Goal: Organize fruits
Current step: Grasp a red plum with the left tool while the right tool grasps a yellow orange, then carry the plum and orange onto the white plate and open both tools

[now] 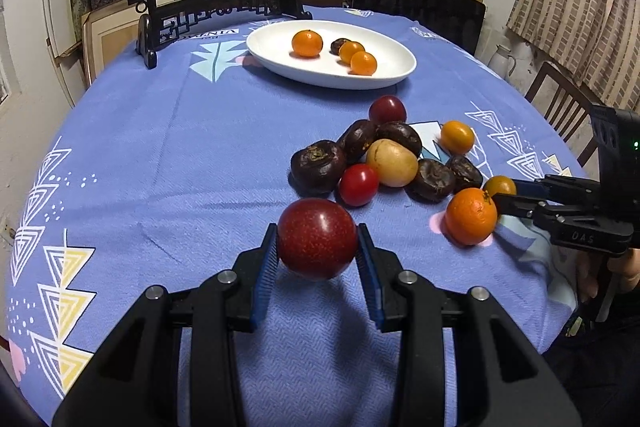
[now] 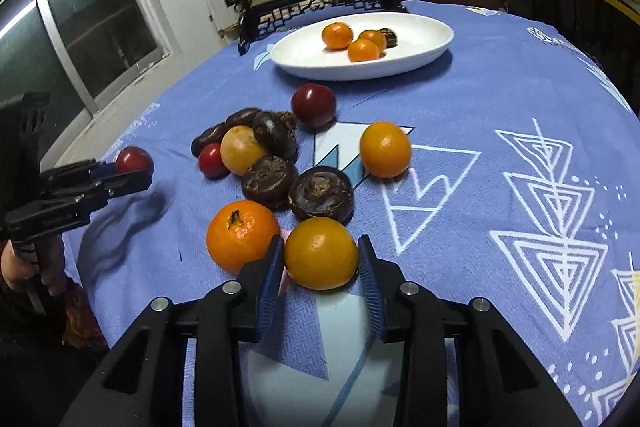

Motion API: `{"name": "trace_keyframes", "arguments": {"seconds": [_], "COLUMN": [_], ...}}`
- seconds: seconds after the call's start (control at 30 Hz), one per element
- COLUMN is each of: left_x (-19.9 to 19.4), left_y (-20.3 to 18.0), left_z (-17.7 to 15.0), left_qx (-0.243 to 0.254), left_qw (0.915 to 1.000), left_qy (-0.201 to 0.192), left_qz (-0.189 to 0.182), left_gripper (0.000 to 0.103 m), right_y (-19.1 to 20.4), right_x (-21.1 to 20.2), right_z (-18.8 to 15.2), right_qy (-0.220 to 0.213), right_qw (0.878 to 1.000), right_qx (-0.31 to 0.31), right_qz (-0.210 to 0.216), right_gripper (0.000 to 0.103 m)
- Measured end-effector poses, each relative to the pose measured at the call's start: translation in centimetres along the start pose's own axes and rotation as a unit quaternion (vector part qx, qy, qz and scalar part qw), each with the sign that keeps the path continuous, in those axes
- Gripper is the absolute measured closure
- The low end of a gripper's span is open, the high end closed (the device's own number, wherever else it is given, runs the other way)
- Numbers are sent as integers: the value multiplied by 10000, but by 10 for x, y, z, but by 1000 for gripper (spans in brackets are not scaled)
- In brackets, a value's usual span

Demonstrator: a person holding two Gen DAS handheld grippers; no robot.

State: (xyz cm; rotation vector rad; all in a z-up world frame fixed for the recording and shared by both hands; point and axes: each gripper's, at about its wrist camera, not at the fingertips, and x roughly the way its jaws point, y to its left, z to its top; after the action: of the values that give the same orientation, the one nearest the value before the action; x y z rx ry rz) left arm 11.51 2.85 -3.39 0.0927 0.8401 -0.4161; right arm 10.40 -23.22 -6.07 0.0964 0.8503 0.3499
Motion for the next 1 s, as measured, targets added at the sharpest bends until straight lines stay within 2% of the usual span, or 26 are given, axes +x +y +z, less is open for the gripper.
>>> {"name": "trace_keyframes", "arguments": {"seconds": [0.33,0.67,0.83,1.0], "left_x": [-2,5,12,32], "left_y": [-11,-15,-15,-13], "left_z": [9,30,66,116], "left_qx": [84,173,258,295], "left_qw": [9999,9998,9992,9985], "left_qy": [-82,-131,-316,-453], "left_qz": [17,36,44,-7], "left_gripper": [66,66,66,66], "right_y": [-10,-24,-36,-47], "right_x": [-24,-42,-46,-37], "right_z": [3,25,56,98], "right_qy": [-260,-487,-624,-795], "right_qw": [9995,9987,9978,9965], "right_qx": [143,171,220,247], "right_qz": [72,29,6,75], "right_gripper": [66,66,66,66]}}
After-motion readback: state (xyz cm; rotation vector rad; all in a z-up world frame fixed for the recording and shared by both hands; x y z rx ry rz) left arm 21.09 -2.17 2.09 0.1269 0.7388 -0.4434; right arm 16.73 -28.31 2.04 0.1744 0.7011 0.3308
